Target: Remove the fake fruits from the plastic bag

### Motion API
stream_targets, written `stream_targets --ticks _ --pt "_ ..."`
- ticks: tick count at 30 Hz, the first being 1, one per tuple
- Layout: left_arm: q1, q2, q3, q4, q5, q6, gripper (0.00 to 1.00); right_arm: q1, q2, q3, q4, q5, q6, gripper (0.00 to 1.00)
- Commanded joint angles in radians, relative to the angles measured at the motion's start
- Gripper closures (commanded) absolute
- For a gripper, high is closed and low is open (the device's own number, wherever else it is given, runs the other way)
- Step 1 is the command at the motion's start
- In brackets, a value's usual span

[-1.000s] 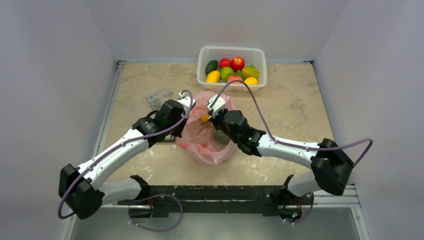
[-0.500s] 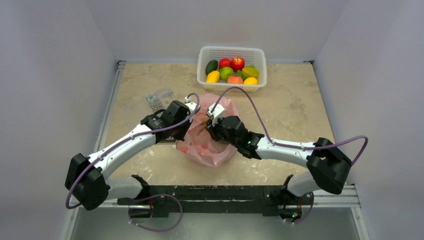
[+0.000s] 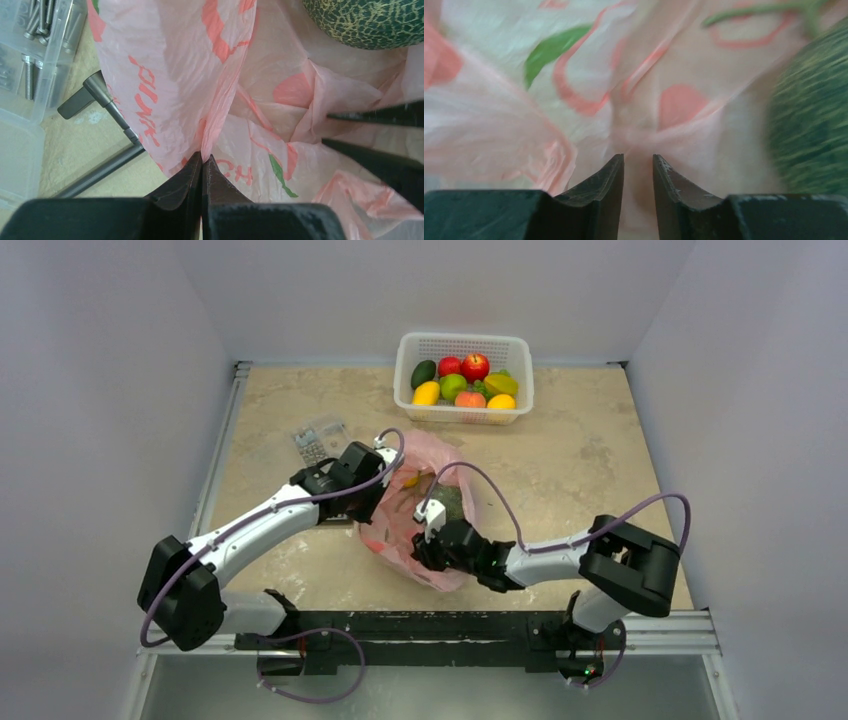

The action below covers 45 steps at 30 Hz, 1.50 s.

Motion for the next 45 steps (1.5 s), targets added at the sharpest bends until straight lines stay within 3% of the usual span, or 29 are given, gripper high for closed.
stream_targets --ticks 1,9,19,25,29,31,34,45 --pt "-0.002 0.038 0.024 0.009 0.018 -0.032 1.0 0.093 -0.007 -0.025 0.091 0.052 0.087 0.7" --pt "-0.007 0.117 0.029 0.012 0.0 -0.073 1.0 0.113 -0.08 0.034 -0.007 0.245 0.032 0.54" --pt "-0.008 0.034 -0.012 0.068 -0.064 -0.101 1.0 0.097 0.046 0.217 -0.03 0.391 -0.252 0.38" --pt "-0.007 -0.056 -0.032 0.094 -0.145 -0.111 1.0 0.04 0.083 0.296 -0.135 0.418 -0.306 0.33" --pt "-0.007 -0.117 -0.05 0.128 -0.154 -0.121 1.0 -0.016 0.049 0.243 -0.044 0.415 -0.267 0.25" --pt "-0.007 -0.121 -0.046 0.132 -0.145 -0.121 1.0 -0.032 0.048 0.207 0.083 0.386 -0.271 0.21" --pt "-0.008 -0.128 -0.046 0.146 -0.131 -0.121 1.0 -0.039 0.109 0.258 0.161 0.403 -0.307 0.2" --pt "-0.007 -0.214 -0.071 0.185 -0.079 -0.109 1.0 -0.113 0.439 0.572 0.092 0.521 -0.548 0.13"
